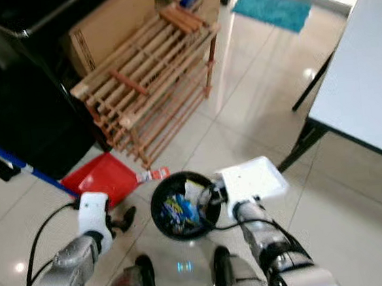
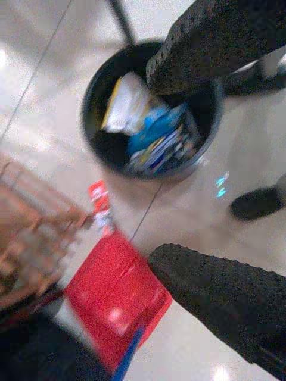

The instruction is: Picking trash to rubbish bin

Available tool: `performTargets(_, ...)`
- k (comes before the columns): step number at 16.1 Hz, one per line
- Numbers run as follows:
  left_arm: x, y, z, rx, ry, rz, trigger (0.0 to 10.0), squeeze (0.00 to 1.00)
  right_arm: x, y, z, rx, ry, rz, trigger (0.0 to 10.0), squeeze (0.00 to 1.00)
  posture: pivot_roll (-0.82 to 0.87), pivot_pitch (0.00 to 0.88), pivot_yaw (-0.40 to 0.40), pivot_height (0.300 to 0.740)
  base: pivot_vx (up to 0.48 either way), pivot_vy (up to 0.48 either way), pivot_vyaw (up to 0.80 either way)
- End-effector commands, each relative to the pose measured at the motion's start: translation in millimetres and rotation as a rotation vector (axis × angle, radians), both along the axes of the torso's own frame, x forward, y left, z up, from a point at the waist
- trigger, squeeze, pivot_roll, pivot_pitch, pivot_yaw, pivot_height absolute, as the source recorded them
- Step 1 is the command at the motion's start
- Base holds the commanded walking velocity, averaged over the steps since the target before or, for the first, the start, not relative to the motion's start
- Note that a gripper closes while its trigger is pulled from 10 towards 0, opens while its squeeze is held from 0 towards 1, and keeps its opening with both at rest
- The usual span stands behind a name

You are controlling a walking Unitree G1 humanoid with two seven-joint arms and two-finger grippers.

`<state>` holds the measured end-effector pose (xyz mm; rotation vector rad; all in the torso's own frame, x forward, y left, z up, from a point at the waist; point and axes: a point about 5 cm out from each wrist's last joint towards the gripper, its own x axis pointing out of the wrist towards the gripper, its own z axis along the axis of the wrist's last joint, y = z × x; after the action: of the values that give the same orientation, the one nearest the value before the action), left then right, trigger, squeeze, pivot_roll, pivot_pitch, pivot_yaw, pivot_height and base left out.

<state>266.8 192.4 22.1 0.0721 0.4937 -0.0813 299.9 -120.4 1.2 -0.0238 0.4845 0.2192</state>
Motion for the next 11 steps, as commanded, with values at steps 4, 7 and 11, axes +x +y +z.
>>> performTargets(4,6.2,5.1,-4,0.045,-0.040,0.065,10.0,0.00,-0.8,-15.6,-1,0.048,-0.003,-0.131,10.0,0.00,0.04,0.170,-0.088,0.740,0.000,0.000,0.00)
performTargets(7,17.1,6.3,1,0.047,-0.102,0.114,10.0,0.00,10.7,-20.3,14,0.091,-0.084,-0.177,10.0,0.00,0.03,0.148,-0.091,0.740,0.000,0.000,0.00)
performTargets(11,27.3,2.2,3,0.037,-0.133,0.143,10.0,0.00,17.3,-25.8,23,0.122,-0.141,-0.218,10.0,0.00,0.02,0.125,-0.098,0.740,0.000,0.000,0.00)
